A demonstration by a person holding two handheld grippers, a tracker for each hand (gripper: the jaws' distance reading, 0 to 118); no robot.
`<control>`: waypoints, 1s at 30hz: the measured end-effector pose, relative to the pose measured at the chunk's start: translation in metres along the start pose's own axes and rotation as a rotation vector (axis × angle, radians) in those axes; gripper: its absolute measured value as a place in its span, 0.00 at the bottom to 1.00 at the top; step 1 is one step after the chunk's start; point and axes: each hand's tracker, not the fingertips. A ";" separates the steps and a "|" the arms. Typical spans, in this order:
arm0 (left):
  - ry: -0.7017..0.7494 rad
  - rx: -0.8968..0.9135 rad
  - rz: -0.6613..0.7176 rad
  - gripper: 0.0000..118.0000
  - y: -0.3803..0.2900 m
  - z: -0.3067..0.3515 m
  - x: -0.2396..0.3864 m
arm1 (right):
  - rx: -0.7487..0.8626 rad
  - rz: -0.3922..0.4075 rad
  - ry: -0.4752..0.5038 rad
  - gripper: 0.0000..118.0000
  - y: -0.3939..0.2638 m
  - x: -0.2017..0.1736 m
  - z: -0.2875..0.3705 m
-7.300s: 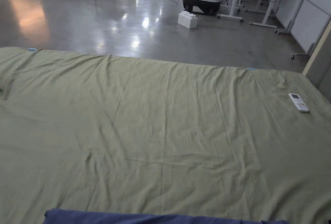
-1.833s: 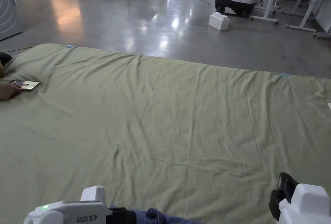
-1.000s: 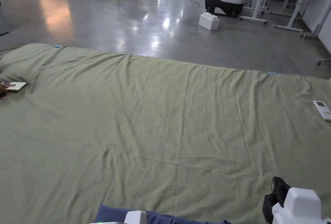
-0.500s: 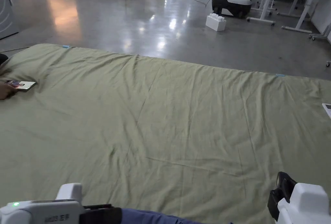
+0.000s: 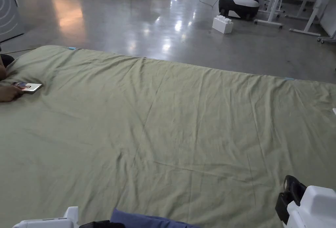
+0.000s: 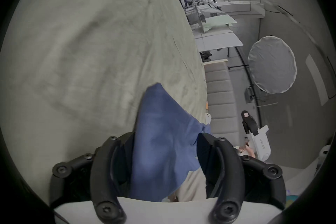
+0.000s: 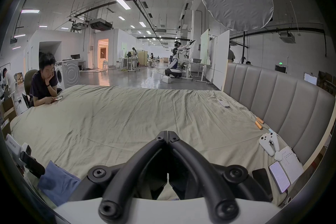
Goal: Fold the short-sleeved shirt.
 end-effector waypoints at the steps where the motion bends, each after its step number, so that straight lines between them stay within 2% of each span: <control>1: 0.008 0.000 -0.008 0.53 -0.001 -0.005 0.001 | -0.002 0.000 0.000 0.00 0.000 0.000 0.000; 4: 0.118 -0.031 -0.105 0.20 -0.006 -0.022 0.006 | -0.003 0.002 -0.004 0.00 -0.001 0.000 0.001; 7: 0.114 -0.029 -0.130 0.13 -0.008 -0.023 0.011 | -0.007 0.002 -0.009 0.01 -0.002 0.001 0.002; 9: 0.149 -0.032 -0.141 0.10 -0.009 -0.020 0.023 | -0.010 0.003 -0.012 0.00 -0.002 0.001 0.003; 14: 0.135 0.000 -0.213 0.09 -0.012 0.004 0.071 | -0.009 0.011 -0.015 0.00 -0.003 0.002 0.003; 22: 0.377 0.077 -0.291 0.09 0.001 0.066 0.149 | -0.009 0.030 0.008 0.00 -0.001 0.000 0.000; 27: 0.641 0.088 -0.379 0.09 -0.002 0.069 0.190 | -0.005 0.029 0.028 0.00 -0.001 -0.006 -0.004; 30: 0.617 0.094 -0.360 0.09 -0.001 0.060 0.195 | -0.008 0.020 0.037 0.01 -0.003 -0.008 -0.004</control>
